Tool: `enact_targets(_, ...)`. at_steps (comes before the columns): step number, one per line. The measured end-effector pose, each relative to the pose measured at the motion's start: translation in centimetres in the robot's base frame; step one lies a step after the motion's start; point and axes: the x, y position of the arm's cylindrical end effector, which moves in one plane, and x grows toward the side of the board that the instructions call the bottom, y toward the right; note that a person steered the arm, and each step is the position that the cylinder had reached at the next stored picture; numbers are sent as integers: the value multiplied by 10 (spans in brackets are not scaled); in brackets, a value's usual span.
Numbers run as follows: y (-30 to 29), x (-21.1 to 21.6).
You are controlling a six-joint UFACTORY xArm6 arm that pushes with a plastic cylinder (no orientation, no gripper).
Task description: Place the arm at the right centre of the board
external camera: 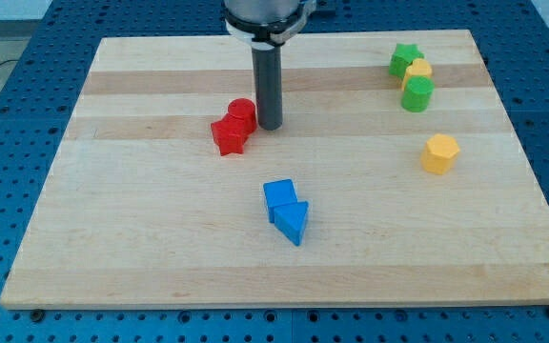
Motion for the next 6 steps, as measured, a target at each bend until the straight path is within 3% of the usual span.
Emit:
enact_targets(4, 243, 17)
enact_targets(5, 298, 6)
enact_targets(6, 309, -37)
